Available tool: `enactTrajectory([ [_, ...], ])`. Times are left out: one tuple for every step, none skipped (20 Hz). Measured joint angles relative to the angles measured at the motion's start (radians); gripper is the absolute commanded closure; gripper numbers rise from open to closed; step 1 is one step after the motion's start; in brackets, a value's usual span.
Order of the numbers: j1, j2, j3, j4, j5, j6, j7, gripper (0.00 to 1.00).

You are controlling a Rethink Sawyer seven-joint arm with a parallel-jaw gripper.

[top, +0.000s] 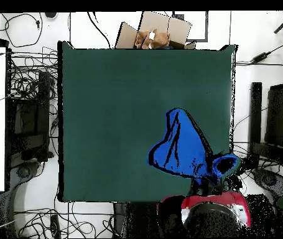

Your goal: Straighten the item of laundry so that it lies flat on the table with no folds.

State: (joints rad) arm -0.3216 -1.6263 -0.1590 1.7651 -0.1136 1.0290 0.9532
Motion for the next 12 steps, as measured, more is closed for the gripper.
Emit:
enactTrajectory([
  [-0.002, 0.0, 0.0, -0.001, 0.013, 0.004, 0.0, 1.0],
  [-0.007, 0.0, 0.0, -0.007, 0.047, 0.024, 0.0, 1.0],
  [-0.01, 0.0, 0.0, -0.012, 0.066, 0.04, 0.0, 1.0],
  [-0.012, 0.0, 0.0, -0.017, 0.076, 0.051, 0.0, 1.0],
  [-0.014, 0.0, 0.0, -0.022, 0.086, 0.062, 0.0, 1.0],
  [-0.019, -0.001, 0.0, -0.036, 0.112, 0.095, 0.0, 1.0],
  [-0.019, -0.001, 0.0, -0.039, 0.117, 0.101, 0.0, 1.0],
  [-0.021, -0.001, -0.001, -0.042, 0.124, 0.103, 0.0, 1.0],
  [-0.022, -0.001, -0.001, -0.044, 0.132, 0.104, 0.0, 1.0],
  [-0.023, -0.001, -0.002, -0.044, 0.134, 0.1, 0.0, 1.0],
  [-0.024, 0.0, -0.004, -0.043, 0.137, 0.095, 0.0, 1.0],
  [-0.024, 0.0, -0.005, -0.043, 0.138, 0.09, 0.0, 1.0],
])
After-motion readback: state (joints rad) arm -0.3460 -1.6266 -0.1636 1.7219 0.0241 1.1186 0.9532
